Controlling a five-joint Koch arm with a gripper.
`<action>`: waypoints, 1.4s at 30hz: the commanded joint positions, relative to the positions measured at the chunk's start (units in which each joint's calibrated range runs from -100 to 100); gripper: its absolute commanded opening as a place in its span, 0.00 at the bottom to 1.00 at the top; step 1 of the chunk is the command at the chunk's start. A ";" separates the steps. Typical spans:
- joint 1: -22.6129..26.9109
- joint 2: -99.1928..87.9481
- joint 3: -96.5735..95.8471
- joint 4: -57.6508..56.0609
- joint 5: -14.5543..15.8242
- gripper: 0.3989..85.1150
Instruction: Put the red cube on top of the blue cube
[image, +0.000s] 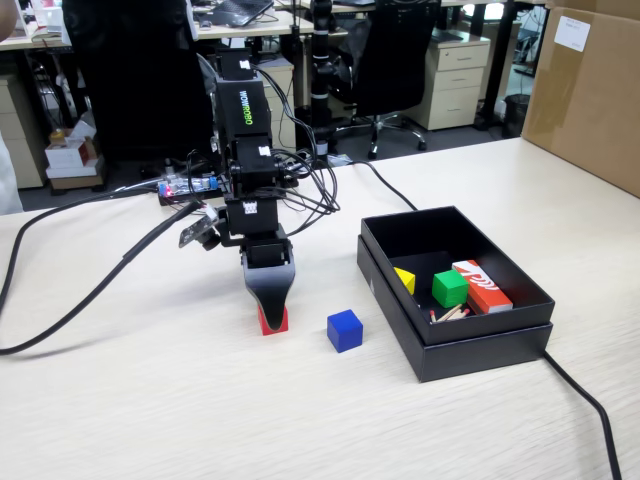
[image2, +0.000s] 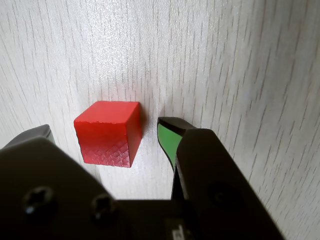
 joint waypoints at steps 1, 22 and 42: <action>0.00 -0.30 3.50 -0.56 -0.34 0.41; -0.54 -7.76 3.04 -0.56 -0.20 0.01; 6.50 -0.65 27.70 -1.34 5.08 0.01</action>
